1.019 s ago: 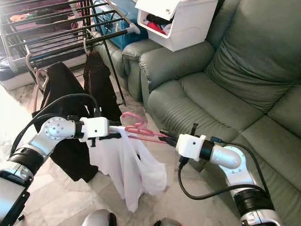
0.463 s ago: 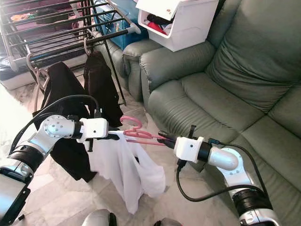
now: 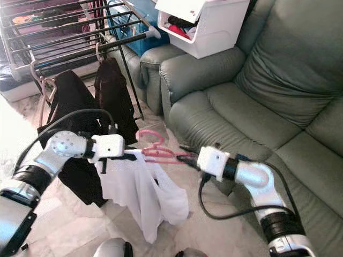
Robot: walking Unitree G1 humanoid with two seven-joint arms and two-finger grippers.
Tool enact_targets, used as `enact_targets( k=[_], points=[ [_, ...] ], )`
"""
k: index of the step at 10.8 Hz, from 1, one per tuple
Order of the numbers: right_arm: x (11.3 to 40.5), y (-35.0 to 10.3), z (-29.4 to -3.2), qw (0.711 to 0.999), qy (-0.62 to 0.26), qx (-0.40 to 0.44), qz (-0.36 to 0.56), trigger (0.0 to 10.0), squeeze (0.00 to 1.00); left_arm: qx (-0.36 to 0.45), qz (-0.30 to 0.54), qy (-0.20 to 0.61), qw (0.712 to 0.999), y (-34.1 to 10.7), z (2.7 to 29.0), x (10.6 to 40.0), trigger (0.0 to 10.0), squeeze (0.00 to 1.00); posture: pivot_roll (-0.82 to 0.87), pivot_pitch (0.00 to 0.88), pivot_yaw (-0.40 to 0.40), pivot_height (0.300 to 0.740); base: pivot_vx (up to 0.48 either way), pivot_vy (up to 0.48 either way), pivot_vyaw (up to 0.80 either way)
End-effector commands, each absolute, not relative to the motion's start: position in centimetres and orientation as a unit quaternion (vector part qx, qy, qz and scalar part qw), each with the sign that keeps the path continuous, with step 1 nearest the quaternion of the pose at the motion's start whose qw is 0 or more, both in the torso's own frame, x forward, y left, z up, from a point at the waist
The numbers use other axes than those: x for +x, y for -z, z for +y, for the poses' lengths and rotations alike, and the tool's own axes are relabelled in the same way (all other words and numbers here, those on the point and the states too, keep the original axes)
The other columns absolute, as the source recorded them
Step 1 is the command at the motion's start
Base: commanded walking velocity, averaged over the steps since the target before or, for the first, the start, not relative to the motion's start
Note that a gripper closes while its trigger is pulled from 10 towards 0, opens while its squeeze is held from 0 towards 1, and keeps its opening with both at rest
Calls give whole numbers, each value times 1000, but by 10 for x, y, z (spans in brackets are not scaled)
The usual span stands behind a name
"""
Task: Hang hanger
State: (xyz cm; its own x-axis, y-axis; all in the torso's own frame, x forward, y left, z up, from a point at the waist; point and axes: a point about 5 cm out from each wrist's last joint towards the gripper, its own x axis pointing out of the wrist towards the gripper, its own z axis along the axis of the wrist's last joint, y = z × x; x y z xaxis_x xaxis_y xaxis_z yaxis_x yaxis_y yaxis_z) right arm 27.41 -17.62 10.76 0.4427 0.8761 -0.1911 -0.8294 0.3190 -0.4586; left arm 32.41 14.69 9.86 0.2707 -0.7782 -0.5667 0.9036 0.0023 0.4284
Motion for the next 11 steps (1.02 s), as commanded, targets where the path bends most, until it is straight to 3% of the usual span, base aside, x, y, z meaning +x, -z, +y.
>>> enact_targets(
  k=[1, 2, 4, 5, 6, 7, 8, 9, 11],
  points=[
    [275, -114, -180, 809, -539, -233, -33, 10000, 1000, 364, 86, 590, 715, -102, 154, 326, 0, 0, -61, 0, 10, 740, 0, 0, 0],
    [298, -152, -193, 852, -493, -163, -68, 10000, 1000, 359, 94, 579, 726, -100, 160, 326, 0, 0, -61, 0, 7, 740, 0, 0, 0],
    [311, -197, -204, 868, -472, -99, -117, 10000, 1000, 352, 103, 571, 734, -95, 164, 324, 0, 0, -65, 0, -1, 740, 0, 0, 0],
    [310, -203, -203, 866, -479, -76, -119, 10000, 1000, 349, 106, 571, 735, -92, 163, 323, 0, 0, -66, 0, -3, 740, 0, 0, 0],
    [313, -201, -206, 882, -446, -86, -124, 10000, 1000, 338, 107, 563, 747, -89, 163, 323, 0, 0, -69, 0, -8, 740, 0, 0, 0],
    [321, -197, -219, 917, -350, -135, -139, 10000, 1000, 316, 100, 539, 775, -91, 164, 326, 0, 0, -71, 0, -7, 740, 0, 0, 0],
    [330, -197, -244, 955, -183, -184, -146, 10000, 1000, 303, 88, 506, 803, -96, 167, 332, 0, 0, -71, 0, -7, 740, 0, 0, 0],
    [327, -198, -269, 967, -49, -199, -155, 10000, 1000, 274, 80, 477, 831, -101, 169, 337, 0, 0, -77, 0, -2, 740, 0, 0, 0],
    [316, -172, -288, 970, 66, -199, -126, 10000, 1000, 245, 73, 451, 855, -103, 170, 341, 0, 0, -75, 0, 3, 740, 0, 0, 0]
  ],
)
